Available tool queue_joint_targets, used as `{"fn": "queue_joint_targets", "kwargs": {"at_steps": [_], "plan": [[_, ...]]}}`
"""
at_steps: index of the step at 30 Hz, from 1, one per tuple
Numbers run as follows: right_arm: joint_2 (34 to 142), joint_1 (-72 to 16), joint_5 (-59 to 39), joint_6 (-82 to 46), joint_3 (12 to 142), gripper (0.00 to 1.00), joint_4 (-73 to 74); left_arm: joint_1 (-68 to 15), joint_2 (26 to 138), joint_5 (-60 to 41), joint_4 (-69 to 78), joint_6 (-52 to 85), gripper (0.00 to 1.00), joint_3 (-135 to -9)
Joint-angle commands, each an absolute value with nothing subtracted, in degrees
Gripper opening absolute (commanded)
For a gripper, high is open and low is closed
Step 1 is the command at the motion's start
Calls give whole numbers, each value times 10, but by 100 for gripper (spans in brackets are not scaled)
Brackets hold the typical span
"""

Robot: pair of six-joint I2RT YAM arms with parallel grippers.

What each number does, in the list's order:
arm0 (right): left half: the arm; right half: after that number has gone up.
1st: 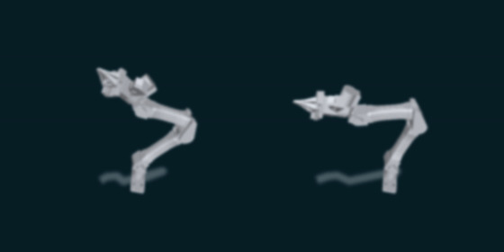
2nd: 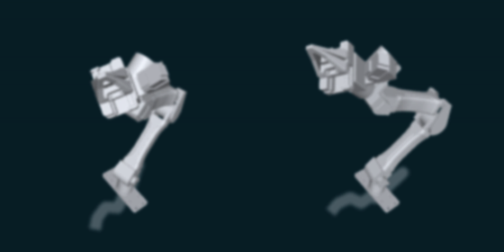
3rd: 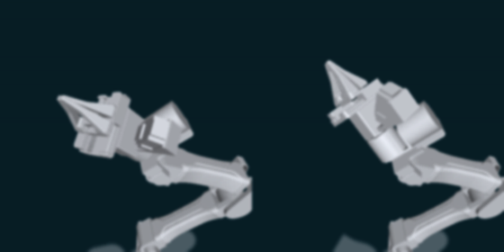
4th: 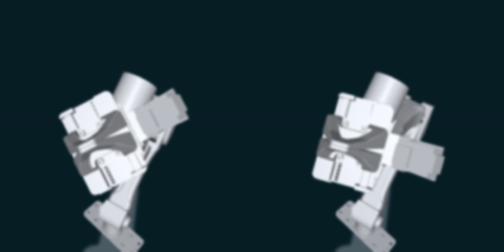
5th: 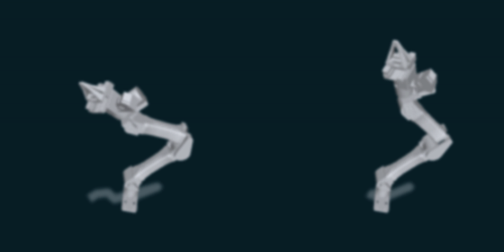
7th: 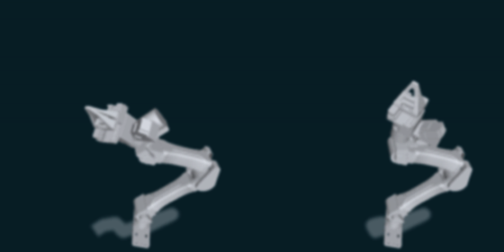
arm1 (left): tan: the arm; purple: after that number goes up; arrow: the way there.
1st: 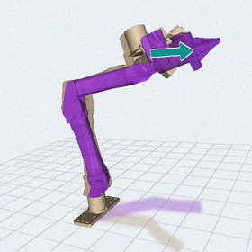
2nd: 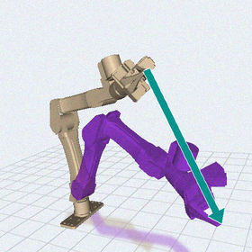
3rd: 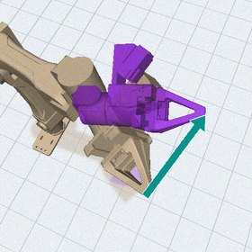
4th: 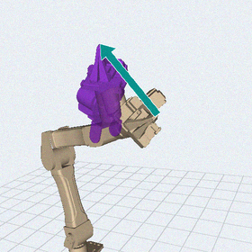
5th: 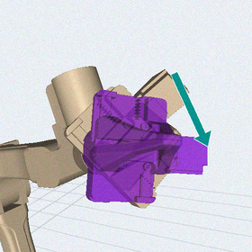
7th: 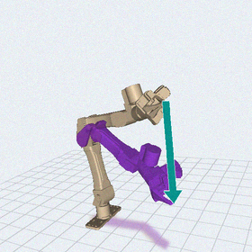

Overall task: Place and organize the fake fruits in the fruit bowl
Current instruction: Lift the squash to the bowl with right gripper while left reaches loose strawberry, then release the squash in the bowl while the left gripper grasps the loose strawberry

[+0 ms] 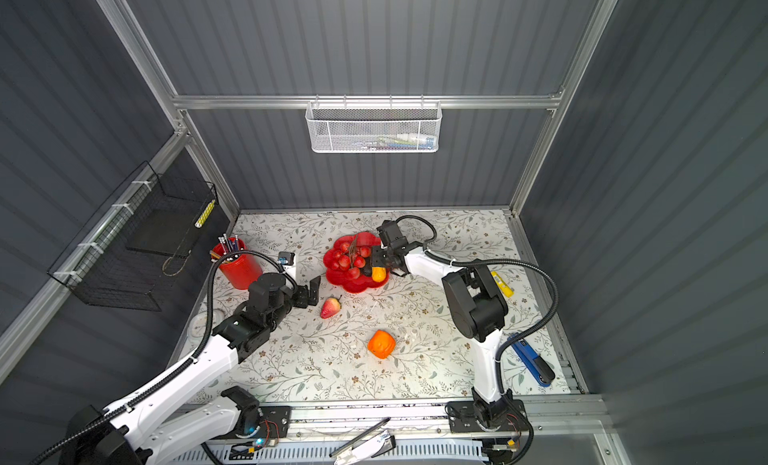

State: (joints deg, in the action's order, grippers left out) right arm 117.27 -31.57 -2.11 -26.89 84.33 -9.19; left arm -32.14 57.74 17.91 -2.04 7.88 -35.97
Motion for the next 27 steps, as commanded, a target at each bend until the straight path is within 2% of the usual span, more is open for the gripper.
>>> {"fn": "queue_joint_targets", "kwargs": {"at_steps": [1, 6, 13, 20, 27], "plan": [[1160, -310, -10, -277, 860, 67, -85, -317, 598, 131, -59, 64, 93, -388], [1088, -286, -13, -281, 830, 80, -58, -317, 628, 90, -89, 50, 87, -407], [939, -254, -6, -291, 691, 98, 29, -317, 695, 3, -127, 29, 82, -434], [832, -240, 17, -295, 584, 99, 46, -318, 781, 1, -159, 34, 79, -471], [798, -230, 19, -292, 552, 99, 28, -318, 835, -10, -146, 30, 78, -488]]}}
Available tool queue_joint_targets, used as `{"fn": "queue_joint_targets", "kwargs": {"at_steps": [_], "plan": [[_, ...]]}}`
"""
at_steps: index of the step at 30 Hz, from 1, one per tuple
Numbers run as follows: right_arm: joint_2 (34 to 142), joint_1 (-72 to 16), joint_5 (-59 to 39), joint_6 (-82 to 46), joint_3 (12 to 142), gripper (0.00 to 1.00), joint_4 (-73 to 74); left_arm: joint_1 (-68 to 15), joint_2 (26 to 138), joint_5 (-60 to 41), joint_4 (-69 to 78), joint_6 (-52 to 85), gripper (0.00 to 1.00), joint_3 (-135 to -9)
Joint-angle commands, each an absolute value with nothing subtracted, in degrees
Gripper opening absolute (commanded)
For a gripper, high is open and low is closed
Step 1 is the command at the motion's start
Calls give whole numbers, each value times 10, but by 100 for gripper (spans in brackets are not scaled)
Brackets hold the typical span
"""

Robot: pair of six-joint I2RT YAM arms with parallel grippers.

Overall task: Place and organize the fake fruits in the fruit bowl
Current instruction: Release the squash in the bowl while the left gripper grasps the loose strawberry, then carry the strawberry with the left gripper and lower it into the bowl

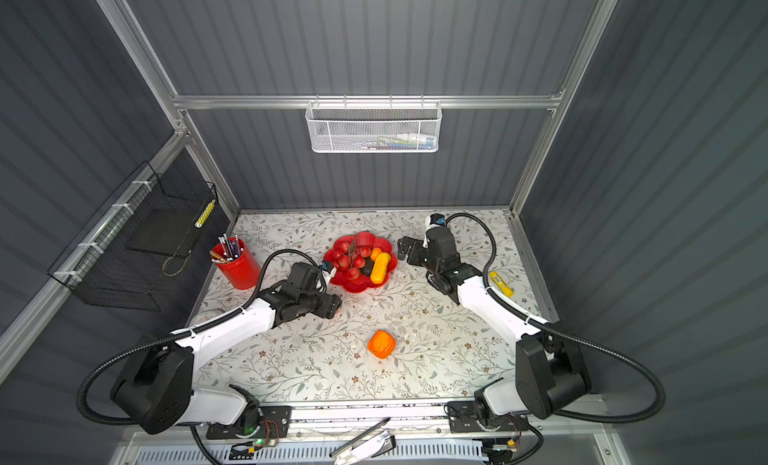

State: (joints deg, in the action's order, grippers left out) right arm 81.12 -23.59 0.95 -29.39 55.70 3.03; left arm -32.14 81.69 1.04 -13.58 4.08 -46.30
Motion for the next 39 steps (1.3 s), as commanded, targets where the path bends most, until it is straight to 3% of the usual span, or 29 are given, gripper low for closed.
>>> {"fn": "queue_joint_targets", "kwargs": {"at_steps": [1, 13, 22, 31, 39], "plan": [[797, -229, 18, -291, 551, 99, 27, -318, 846, -14, -152, 30, 78, -495], [799, -221, 9, -297, 541, 99, 32, -318, 923, -19, -207, 36, 62, -531], [802, -216, 4, -304, 536, 99, 38, -318, 915, -25, -234, 36, 34, -546], [802, -214, 0, -308, 536, 99, 38, -318, 839, -56, -240, 5, 31, -601], [795, -210, -2, -307, 533, 99, 33, -318, 901, -71, -219, -48, 32, -704]]}}
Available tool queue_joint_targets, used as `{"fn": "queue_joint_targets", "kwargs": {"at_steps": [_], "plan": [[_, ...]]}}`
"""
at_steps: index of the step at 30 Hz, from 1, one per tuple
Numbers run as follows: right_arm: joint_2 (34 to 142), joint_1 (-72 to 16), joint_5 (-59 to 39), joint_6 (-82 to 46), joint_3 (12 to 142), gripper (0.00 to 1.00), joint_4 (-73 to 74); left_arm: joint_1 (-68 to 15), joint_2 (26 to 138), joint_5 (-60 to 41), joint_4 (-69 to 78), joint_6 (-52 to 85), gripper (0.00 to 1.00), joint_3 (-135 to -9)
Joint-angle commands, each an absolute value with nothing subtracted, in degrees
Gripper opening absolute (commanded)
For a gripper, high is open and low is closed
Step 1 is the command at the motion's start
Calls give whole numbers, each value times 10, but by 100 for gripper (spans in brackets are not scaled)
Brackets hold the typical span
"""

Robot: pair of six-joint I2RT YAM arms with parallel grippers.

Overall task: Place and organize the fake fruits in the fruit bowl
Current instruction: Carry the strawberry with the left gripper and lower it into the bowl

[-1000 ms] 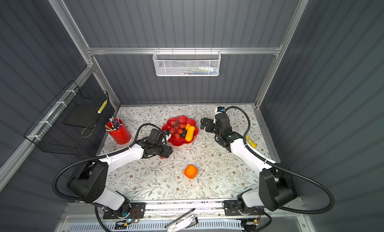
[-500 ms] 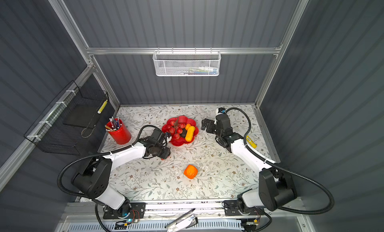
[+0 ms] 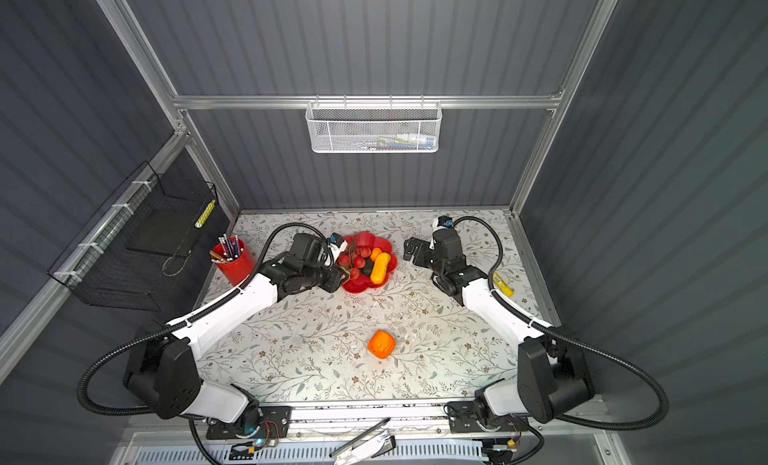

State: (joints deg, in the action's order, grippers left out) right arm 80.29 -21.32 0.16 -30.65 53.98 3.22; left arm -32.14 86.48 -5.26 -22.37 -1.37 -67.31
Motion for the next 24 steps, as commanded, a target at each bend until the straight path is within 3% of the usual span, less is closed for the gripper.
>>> {"fn": "queue_joint_targets", "kwargs": {"at_steps": [1, 14, 24], "plan": [[792, -210, -1, -306, 532, 99, 31, -318, 920, -75, -217, -50, 32, -719], [761, -195, 1, -299, 507, 99, 22, -328, 1080, -85, -174, -68, 36, -805], [760, -185, -3, -298, 505, 99, 22, -331, 1120, -46, -195, -48, 52, -843]]}}
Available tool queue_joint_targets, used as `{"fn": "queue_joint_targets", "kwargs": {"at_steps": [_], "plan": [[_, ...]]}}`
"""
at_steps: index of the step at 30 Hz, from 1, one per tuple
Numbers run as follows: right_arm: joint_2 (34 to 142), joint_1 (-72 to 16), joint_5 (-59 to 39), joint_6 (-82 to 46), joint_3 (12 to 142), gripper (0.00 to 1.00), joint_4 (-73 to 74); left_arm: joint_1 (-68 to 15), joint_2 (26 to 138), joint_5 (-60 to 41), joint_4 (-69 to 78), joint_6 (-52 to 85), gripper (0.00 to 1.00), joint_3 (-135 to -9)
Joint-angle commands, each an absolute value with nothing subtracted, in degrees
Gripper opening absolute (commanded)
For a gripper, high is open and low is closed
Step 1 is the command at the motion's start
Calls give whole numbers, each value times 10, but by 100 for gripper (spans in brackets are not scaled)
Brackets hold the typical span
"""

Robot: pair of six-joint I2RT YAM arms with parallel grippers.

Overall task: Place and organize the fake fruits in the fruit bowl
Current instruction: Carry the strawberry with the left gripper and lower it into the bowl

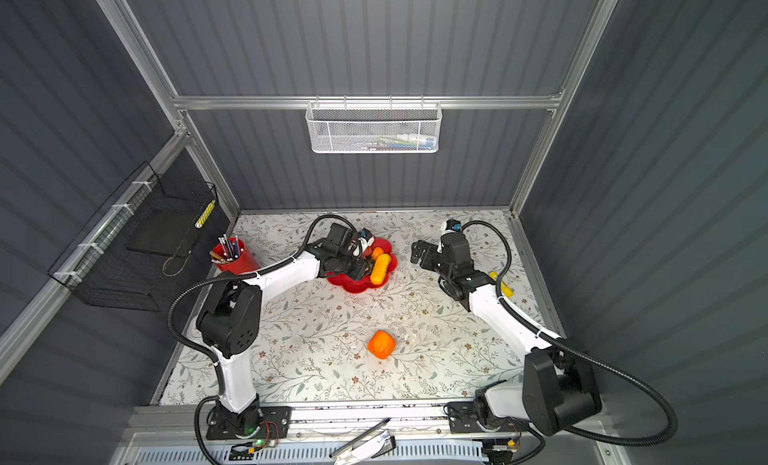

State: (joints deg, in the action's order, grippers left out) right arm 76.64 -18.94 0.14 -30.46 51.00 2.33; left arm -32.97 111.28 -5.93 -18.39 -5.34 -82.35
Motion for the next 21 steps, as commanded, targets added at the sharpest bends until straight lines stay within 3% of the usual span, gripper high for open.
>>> {"fn": "queue_joint_targets", "kwargs": {"at_steps": [1, 7, 14, 21], "plan": [[761, -185, -4, -298, 506, 99, 23, -331, 1117, -47, -197, -47, 55, -844], [764, -183, -9, -303, 508, 99, 23, -332, 1088, -49, -195, -46, 63, -835], [766, -184, -14, -304, 511, 99, 19, -332, 1034, -39, -174, -36, 65, -816], [772, -185, -47, -298, 516, 99, -16, -332, 920, -2, -97, -11, 72, -764]]}}
